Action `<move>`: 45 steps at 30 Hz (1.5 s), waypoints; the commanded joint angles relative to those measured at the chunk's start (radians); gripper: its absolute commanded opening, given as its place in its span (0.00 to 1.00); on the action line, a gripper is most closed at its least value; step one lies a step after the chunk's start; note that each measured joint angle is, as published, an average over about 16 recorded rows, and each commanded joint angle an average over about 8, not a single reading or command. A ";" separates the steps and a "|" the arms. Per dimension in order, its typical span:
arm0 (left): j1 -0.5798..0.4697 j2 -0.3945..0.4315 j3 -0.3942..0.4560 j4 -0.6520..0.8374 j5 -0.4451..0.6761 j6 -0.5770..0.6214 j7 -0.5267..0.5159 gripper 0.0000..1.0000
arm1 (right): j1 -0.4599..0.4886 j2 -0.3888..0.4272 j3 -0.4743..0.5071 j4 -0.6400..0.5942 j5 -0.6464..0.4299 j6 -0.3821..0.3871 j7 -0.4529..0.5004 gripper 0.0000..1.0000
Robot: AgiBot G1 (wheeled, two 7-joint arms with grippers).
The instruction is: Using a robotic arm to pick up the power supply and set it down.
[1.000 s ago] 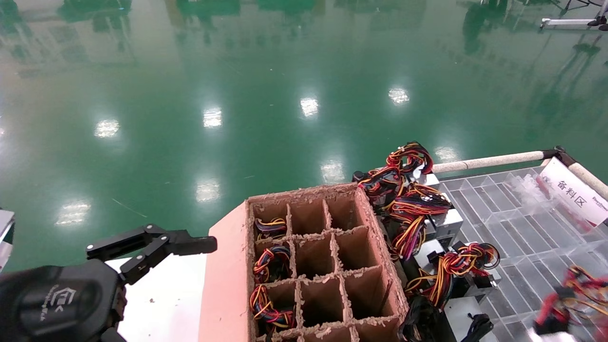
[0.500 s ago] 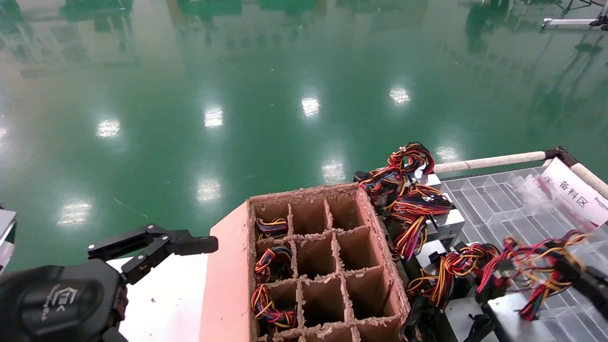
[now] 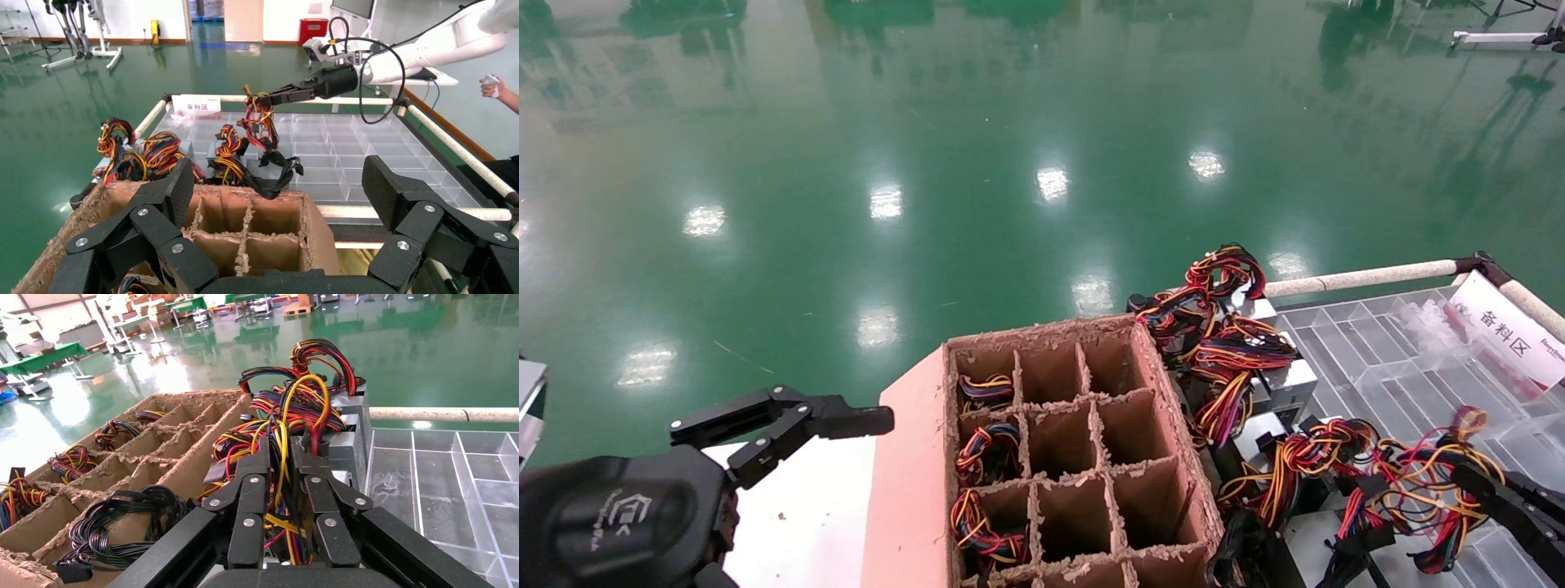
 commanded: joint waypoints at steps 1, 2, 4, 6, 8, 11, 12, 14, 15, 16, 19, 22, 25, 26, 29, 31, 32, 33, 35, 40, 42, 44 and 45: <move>0.000 0.000 0.000 0.000 0.000 0.000 0.000 1.00 | -0.001 0.000 0.000 0.000 0.000 0.000 0.000 1.00; 0.000 0.000 0.000 0.000 0.000 0.000 0.000 1.00 | -0.002 0.000 0.000 0.000 0.000 0.000 0.000 1.00; 0.000 0.000 0.000 0.000 0.000 0.000 0.000 1.00 | -0.004 0.000 0.001 0.000 0.001 0.000 0.000 1.00; 0.000 0.000 0.000 0.000 0.000 0.000 0.000 1.00 | -0.005 0.000 0.002 0.001 0.003 0.000 0.000 1.00; 0.000 0.000 0.000 0.000 0.000 0.000 0.000 1.00 | -0.006 0.000 0.003 0.001 0.004 0.000 0.000 1.00; 0.000 0.000 0.000 0.000 0.000 0.000 0.000 1.00 | -0.008 0.000 0.004 0.002 0.006 0.002 0.000 1.00; 0.000 0.000 0.000 0.000 0.000 0.000 0.000 1.00 | -0.008 0.001 0.004 0.003 0.006 0.003 0.000 1.00; 0.000 0.000 0.000 0.000 0.000 0.000 0.000 1.00 | -0.008 0.005 0.002 0.009 0.002 0.008 -0.004 1.00; 0.000 0.000 0.000 0.000 0.000 0.000 0.000 1.00 | -0.007 0.010 0.000 0.016 -0.003 0.012 -0.009 1.00; 0.000 0.000 0.000 0.000 0.000 0.000 0.000 1.00 | -0.006 0.017 -0.002 0.026 -0.010 0.017 -0.013 1.00; 0.000 0.000 0.000 0.000 0.000 0.000 0.000 1.00 | -0.003 0.051 -0.012 0.072 -0.036 0.044 -0.026 1.00; 0.000 0.000 0.000 0.000 0.000 0.000 0.000 1.00 | -0.009 0.103 -0.020 0.147 -0.062 0.082 -0.036 1.00; 0.000 0.000 0.000 0.000 0.000 0.000 0.000 1.00 | -0.032 0.158 -0.020 0.234 -0.067 0.113 -0.029 1.00; 0.000 0.000 0.000 0.000 0.000 0.000 0.000 1.00 | -0.042 0.175 -0.019 0.263 -0.064 0.120 -0.025 1.00; 0.000 0.000 0.000 0.000 0.000 0.000 0.000 1.00 | -0.078 0.220 -0.012 0.344 -0.041 0.142 -0.007 1.00; 0.000 0.000 0.000 0.000 0.000 0.000 0.000 1.00 | -0.098 0.241 -0.007 0.382 -0.023 0.155 0.003 1.00; 0.000 0.000 0.000 0.000 0.000 0.000 0.000 1.00 | -0.108 0.250 -0.005 0.401 -0.014 0.164 0.007 1.00; 0.000 0.000 0.000 0.000 0.000 0.000 0.000 1.00 | -0.116 0.256 -0.003 0.415 -0.007 0.173 0.011 1.00; 0.000 0.000 0.000 0.000 0.000 0.000 0.000 1.00 | -0.126 0.263 0.001 0.439 0.001 0.187 0.018 1.00; 0.000 0.000 0.000 0.001 -0.001 0.000 0.000 1.00 | -0.110 0.254 0.010 0.486 -0.023 0.195 0.051 1.00; 0.000 0.000 0.000 0.001 -0.001 0.000 0.000 1.00 | -0.093 0.242 0.015 0.502 -0.043 0.191 0.070 1.00; 0.000 0.000 0.000 0.001 -0.001 0.000 0.000 1.00 | -0.074 0.230 0.020 0.520 -0.065 0.187 0.090 1.00; 0.000 0.000 0.000 0.001 -0.001 0.000 0.000 1.00 | -0.065 0.224 0.023 0.528 -0.076 0.185 0.100 1.00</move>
